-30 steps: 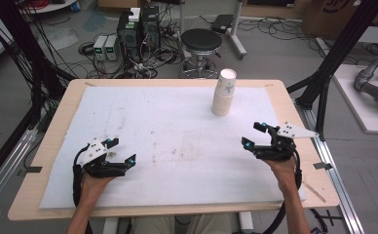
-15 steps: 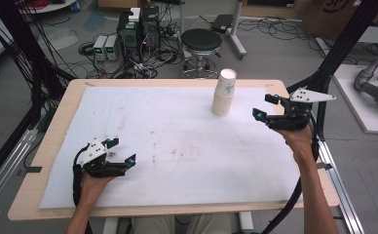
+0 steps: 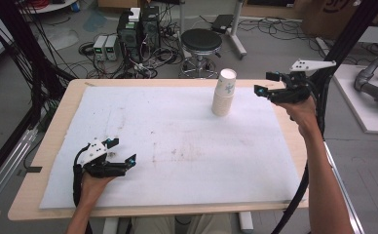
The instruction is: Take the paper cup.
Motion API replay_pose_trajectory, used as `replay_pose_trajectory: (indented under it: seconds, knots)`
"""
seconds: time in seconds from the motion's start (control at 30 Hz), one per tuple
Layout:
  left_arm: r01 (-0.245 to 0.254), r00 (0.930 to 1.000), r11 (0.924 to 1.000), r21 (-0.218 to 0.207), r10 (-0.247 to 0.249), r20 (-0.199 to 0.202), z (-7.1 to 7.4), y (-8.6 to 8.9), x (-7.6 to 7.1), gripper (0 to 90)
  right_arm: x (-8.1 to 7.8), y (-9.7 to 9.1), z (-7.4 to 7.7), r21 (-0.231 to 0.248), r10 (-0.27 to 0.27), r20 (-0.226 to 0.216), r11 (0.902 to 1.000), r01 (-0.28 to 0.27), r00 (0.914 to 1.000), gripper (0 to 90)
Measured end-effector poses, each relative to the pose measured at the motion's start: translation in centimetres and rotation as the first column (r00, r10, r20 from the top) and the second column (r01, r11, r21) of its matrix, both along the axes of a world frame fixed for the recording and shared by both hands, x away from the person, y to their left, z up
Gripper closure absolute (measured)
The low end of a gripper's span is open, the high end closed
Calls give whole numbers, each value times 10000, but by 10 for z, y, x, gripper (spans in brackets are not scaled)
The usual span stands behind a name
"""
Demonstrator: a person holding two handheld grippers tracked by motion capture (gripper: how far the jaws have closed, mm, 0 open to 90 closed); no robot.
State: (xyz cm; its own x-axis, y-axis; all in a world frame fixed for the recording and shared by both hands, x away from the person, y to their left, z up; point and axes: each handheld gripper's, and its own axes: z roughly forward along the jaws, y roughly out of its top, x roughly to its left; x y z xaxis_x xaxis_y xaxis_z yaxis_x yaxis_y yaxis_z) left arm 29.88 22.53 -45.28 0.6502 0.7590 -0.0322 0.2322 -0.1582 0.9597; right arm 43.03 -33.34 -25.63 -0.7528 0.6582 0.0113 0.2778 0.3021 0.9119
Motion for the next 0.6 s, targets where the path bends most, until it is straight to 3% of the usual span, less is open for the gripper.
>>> replay_pose_trajectory:
  seconds: [0.3,0.37,0.5,0.53,0.6]
  knots:
    - [16,10000,10000,22,-16,-3,0,0,0,83,51,29,22,-1484,301,-849,9880,-425,9959,182]
    - [6,10000,10000,34,-6,-12,0,0,0,83,56,32,23,-1596,336,-991,9859,-492,9945,182]
    - [2,10000,10000,57,-2,-57,0,-1,0,83,79,47,28,-2431,240,-1477,9682,-598,9887,182]
    - [2,10000,10000,57,-2,-57,0,-1,0,83,79,47,28,-2431,240,-1477,9682,-598,9887,182]
    - [-14,10000,10000,73,15,-68,0,-1,1,83,91,56,30,-2854,256,-1724,9555,-748,9847,182]
